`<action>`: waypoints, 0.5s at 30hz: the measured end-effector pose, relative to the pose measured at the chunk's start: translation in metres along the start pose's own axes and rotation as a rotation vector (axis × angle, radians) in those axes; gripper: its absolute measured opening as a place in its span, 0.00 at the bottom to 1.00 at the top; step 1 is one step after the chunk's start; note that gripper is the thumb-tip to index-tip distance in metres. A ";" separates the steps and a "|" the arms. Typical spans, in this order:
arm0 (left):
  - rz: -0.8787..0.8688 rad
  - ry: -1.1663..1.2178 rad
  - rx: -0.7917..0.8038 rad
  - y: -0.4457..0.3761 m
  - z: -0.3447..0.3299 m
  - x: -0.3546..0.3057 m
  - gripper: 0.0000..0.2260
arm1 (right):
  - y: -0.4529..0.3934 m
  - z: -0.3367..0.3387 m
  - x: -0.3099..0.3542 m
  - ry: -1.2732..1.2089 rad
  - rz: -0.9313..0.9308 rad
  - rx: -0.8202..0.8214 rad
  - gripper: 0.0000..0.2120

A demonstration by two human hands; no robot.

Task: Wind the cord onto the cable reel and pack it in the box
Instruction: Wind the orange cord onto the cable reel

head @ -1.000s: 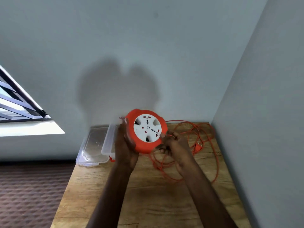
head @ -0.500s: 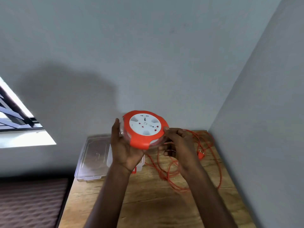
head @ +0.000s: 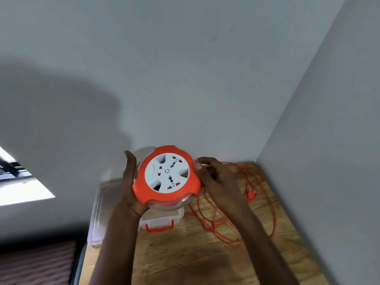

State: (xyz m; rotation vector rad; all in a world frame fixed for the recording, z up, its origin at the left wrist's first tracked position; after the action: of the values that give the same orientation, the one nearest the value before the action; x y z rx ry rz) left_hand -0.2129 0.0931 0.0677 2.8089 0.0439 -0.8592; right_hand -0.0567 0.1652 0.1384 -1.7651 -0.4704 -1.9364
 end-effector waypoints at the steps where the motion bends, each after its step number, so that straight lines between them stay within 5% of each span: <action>1: 0.000 -0.001 0.015 -0.002 -0.007 -0.005 0.51 | -0.004 -0.001 -0.007 -0.043 -0.075 0.005 0.13; 5: -0.039 -0.045 -0.080 -0.017 -0.020 -0.015 0.56 | -0.018 0.005 -0.035 -0.257 -0.326 -0.009 0.13; 9: -0.220 0.022 -0.138 -0.022 -0.043 -0.020 0.48 | -0.028 -0.010 -0.043 -0.459 -0.466 0.097 0.14; 15: -0.290 0.016 -0.020 -0.012 -0.052 -0.011 0.51 | -0.024 -0.028 -0.040 -0.367 -0.544 0.298 0.16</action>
State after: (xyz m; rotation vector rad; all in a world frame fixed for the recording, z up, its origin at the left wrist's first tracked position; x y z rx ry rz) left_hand -0.1951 0.1158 0.1135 2.8326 0.4691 -0.8890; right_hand -0.0906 0.1747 0.0967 -1.9222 -1.4143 -1.7278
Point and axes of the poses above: each hand's wrist, its own y-axis away from the middle knuckle, its own z-axis out of the back of the hand, x = y × z, the point moved 10 cm from there along -y, towards the middle knuckle, and after that the axes turned 5 degrees about -y, right-handed, at the moved point
